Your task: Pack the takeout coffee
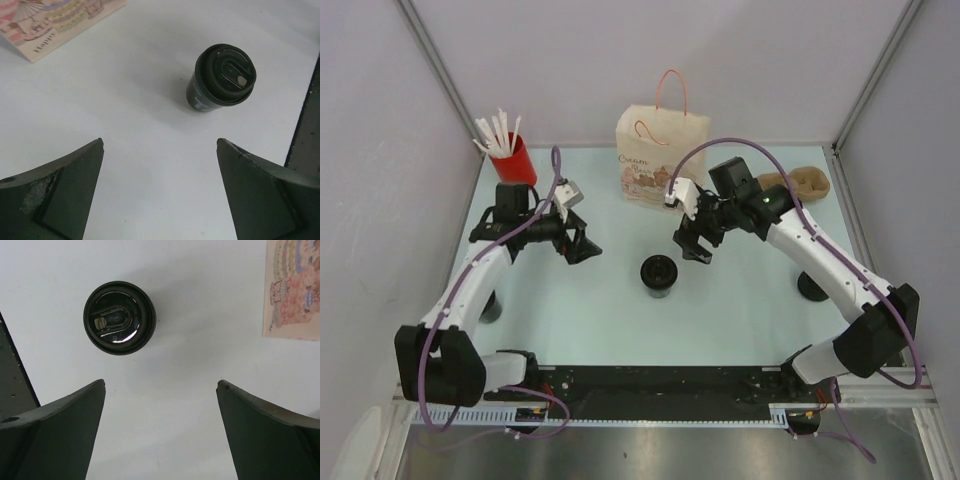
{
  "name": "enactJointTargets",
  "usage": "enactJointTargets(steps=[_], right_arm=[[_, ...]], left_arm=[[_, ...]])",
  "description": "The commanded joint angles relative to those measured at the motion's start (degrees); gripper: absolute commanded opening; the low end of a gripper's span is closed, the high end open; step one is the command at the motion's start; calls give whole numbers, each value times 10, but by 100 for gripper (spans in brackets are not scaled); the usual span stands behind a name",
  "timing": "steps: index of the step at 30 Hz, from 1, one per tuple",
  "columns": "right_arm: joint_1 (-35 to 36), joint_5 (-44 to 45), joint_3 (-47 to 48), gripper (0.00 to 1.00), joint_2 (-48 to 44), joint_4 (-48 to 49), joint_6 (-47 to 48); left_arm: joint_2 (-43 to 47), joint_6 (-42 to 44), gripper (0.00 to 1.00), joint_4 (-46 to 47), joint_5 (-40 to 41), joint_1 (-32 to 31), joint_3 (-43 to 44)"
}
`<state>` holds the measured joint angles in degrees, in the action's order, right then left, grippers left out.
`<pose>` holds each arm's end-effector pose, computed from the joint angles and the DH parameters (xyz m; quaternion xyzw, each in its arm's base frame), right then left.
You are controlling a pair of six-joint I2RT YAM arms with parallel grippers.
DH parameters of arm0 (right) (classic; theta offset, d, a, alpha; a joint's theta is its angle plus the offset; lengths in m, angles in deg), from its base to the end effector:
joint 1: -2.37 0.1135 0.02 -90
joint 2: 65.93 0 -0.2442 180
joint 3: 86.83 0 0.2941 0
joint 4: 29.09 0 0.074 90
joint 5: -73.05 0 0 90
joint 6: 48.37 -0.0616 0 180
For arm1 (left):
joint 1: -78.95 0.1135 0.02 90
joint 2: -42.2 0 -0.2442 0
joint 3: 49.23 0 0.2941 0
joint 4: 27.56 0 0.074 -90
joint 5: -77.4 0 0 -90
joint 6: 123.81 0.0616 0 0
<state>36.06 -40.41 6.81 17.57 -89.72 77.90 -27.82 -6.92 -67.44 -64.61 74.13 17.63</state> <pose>0.2900 0.2228 0.3072 -0.5846 0.7156 0.1838 0.3352 0.3068 -0.0746 0.2504 0.3933 0.7453 -0.3262 0.4284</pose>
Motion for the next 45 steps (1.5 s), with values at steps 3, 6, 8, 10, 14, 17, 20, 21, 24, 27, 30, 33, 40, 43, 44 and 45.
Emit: enactJointTargets(steps=[3,6,8,10,14,17,20,21,24,27,30,33,40,43,44,45], right_arm=[[-35,-58,-35,98,-48,-12,-27],[-56,-73,-57,99,-68,6,-30],[-68,-75,-70,99,-73,12,-27],[-76,-77,-78,99,-77,17,-26],[-88,-87,-100,99,-82,21,-22],[-90,-87,-106,99,-89,26,-22],[-90,-91,-111,99,-94,30,-20],[-90,-92,-114,98,-95,31,-20],[-91,-92,-116,98,-94,32,-20],[-90,-92,-117,98,-96,32,-18],[-89,-93,-119,97,-96,34,-18],[-89,-91,-120,97,-94,35,-16],[-89,-91,-122,96,-99,35,-16],[-89,-91,-123,96,-98,35,-16],[-88,-91,-123,96,-99,34,-16],[-88,-91,-123,96,-99,35,-15]], left_arm=[[-82,11,99,-35,-11,-79,86],[-132,7,99,-50,-10,-111,127],[-155,1,99,-54,-7,-130,142],[-184,-5,99,-49,-1,-148,158],[-225,-25,100,-36,6,-173,182],[-261,-31,99,-39,9,-193,201],[-288,-35,99,-44,8,-208,219],[-292,-36,99,-44,9,-215,222],[-311,-39,99,-48,11,-224,231],[-319,-40,99,-47,17,-233,232],[-330,-40,99,-45,23,-241,233],[-338,-40,100,-46,23,-245,233],[-347,-38,100,-48,22,-246,225],[-351,-35,100,-49,20,-246,223],[-352,-36,99,-49,21,-246,224],[-354,-36,99,-49,22,-246,224]])
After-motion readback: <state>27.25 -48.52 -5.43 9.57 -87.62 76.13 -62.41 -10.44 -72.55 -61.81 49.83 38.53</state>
